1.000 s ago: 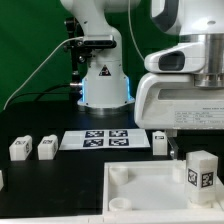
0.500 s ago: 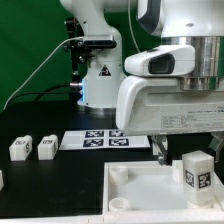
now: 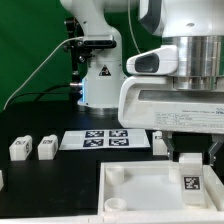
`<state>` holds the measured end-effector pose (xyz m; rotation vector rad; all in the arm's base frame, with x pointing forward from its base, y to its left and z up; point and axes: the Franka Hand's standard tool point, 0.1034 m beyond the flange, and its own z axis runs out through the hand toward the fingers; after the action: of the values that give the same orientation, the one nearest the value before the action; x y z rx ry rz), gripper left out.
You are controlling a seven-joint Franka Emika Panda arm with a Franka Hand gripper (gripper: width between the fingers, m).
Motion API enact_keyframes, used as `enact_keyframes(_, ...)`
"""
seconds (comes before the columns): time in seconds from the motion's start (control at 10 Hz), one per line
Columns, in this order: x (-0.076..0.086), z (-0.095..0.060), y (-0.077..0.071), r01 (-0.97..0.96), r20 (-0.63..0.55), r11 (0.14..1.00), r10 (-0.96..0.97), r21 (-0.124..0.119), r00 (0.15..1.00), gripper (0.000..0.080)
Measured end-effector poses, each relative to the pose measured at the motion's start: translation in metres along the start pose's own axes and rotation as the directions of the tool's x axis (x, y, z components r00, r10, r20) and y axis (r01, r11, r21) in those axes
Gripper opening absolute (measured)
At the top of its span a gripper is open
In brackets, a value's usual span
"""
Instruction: Assemble one leg
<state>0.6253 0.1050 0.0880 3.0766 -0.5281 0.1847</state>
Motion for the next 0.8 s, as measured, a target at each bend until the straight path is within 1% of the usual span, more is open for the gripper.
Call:
enact_keyframes(0.1, 0.006, -0.001, -0.006, -0.118, 0.000, 0.993, 0.118, 0.002, 0.993, 0.0300)
enact_keyframes(0.2, 0.007, 0.001, -0.012, -0.268, 0.023, 0.963, 0.268, -0.020, 0.963, 0.0294)
enact_keyframes(0.3, 0.009, 0.001, -0.017, -0.391, 0.044, 0.919, 0.393, -0.056, 0.918, 0.0294)
enact_keyframes(0.4, 0.010, 0.000, -0.018, -0.531, 0.048, 0.843, 0.536, -0.088, 0.843, 0.0294)
enact_keyframes(0.5, 0.010, 0.000, -0.020, -0.662, 0.052, 0.742, 0.669, -0.107, 0.742, 0.0295)
enact_keyframes(0.6, 0.010, 0.001, -0.020, -0.767, 0.049, 0.632, 0.774, -0.111, 0.631, 0.0295)
enact_keyframes(0.7, 0.007, 0.003, -0.021, -0.882, 0.035, 0.459, 0.888, -0.109, 0.458, 0.0295)
enact_keyframes(0.8, 0.006, 0.003, -0.022, -0.926, 0.022, 0.361, 0.932, -0.109, 0.361, 0.0295)
